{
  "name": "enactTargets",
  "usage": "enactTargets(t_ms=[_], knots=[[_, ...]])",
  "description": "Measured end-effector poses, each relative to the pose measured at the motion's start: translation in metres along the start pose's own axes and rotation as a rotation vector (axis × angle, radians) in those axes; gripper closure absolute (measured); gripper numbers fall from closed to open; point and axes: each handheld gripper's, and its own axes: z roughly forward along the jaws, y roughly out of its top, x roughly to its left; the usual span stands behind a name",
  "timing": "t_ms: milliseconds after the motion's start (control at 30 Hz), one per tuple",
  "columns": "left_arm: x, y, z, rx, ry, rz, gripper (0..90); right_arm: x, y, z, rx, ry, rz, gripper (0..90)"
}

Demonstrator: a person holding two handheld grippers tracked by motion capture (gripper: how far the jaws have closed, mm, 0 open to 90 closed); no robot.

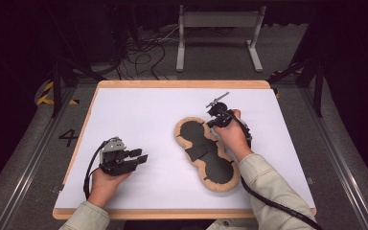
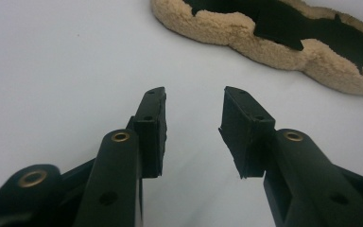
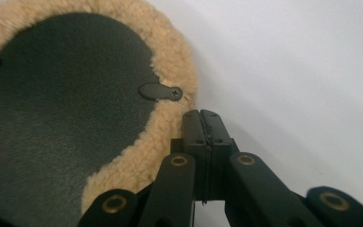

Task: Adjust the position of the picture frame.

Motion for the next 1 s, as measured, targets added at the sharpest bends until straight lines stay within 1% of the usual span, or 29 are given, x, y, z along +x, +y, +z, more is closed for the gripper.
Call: enactTargets(t_ms=[33, 67, 100, 133, 167, 200, 233, 267, 333, 433, 467, 500, 567, 600, 633, 667, 700, 733, 800, 867, 900, 1000], knots=[[0.000, 0.000, 0.000, 0.000, -0.001, 0.000, 61.1, 0.003, 0.001, 0.002, 0.008, -0.023, -0.016, 90.0], [0.000, 0.000, 0.000, 0.000, -0.001, 0.000, 61.2, 0.005, 0.002, 0.003, 0.010, -0.027, -0.024, 90.0], [-0.001, 0.000, 0.001, 0.001, -0.001, -0.009, 61.2, 0.006, 0.003, 0.003, 0.007, -0.013, -0.027, 90.0], [-0.001, 0.000, 0.001, 0.001, -0.001, -0.009, 61.2, 0.006, 0.003, 0.003, 0.007, -0.013, -0.027, 90.0], [-0.001, 0.001, 0.002, 0.001, -0.001, -0.004, 61.2, 0.012, 0.006, 0.005, 0.003, 0.015, -0.036, 90.0], [0.000, 0.001, 0.002, 0.001, -0.001, 0.000, 61.2, 0.012, 0.006, 0.005, 0.003, 0.015, -0.036, 90.0], [-0.001, 0.001, 0.002, 0.002, -0.002, -0.006, 61.2, 0.016, 0.008, 0.006, 0.005, 0.015, -0.052, 90.0], [-0.001, 0.002, 0.003, 0.004, -0.004, 0.003, 61.2, 0.021, 0.011, 0.007, 0.006, 0.021, -0.066, 90.0], [0.000, 0.002, 0.003, 0.003, -0.005, 0.003, 61.2, 0.031, 0.015, 0.010, 0.001, 0.046, -0.089, 90.0], [0.000, 0.002, 0.003, 0.002, -0.008, 0.001, 61.3, 0.050, 0.022, 0.014, -0.002, 0.076, -0.143, 90.0], [0.000, 0.002, 0.003, 0.002, -0.009, 0.004, 61.3, 0.054, 0.023, 0.015, -0.003, 0.094, -0.153, 90.0], [0.001, 0.003, 0.003, 0.002, -0.009, 0.006, 61.3, 0.059, 0.025, 0.017, -0.007, 0.122, -0.168, 90.0], [0.001, 0.003, 0.003, 0.002, -0.010, 0.005, 61.3, 0.067, 0.027, 0.019, -0.012, 0.163, -0.188, 90.0], [0.000, 0.003, 0.003, 0.001, -0.011, -0.001, 61.3, 0.070, 0.027, 0.019, -0.015, 0.176, -0.195, 90.0], [0.000, 0.003, 0.003, 0.002, -0.011, -0.001, 61.3, 0.076, 0.028, 0.020, -0.017, 0.187, -0.210, 90.0], [0.000, 0.003, 0.003, 0.002, -0.011, -0.001, 61.2, 0.076, 0.028, 0.020, -0.017, 0.187, -0.210, 90.0], [0.000, 0.003, 0.004, 0.000, -0.013, 0.002, 61.2, 0.079, 0.028, 0.020, -0.017, 0.193, -0.220, 90.0], [0.001, 0.003, 0.004, 0.001, -0.015, 0.006, 61.2, 0.084, 0.029, 0.021, -0.022, 0.208, -0.239, 90.0], [0.001, 0.004, 0.004, 0.001, -0.015, 0.006, 61.2, 0.084, 0.029, 0.021, -0.021, 0.208, -0.237, 90.0], [0.000, 0.004, 0.005, 0.001, -0.015, 0.005, 61.2, 0.081, 0.026, 0.018, -0.040, 0.215, -0.214, 90.0], [0.000, 0.005, 0.005, 0.001, -0.015, 0.005, 61.2, 0.080, 0.025, 0.016, -0.049, 0.217, -0.211, 90.0], [0.001, 0.005, 0.006, 0.005, -0.020, 0.011, 61.1, 0.078, 0.019, 0.004, -0.074, 0.213, -0.209, 90.0]])
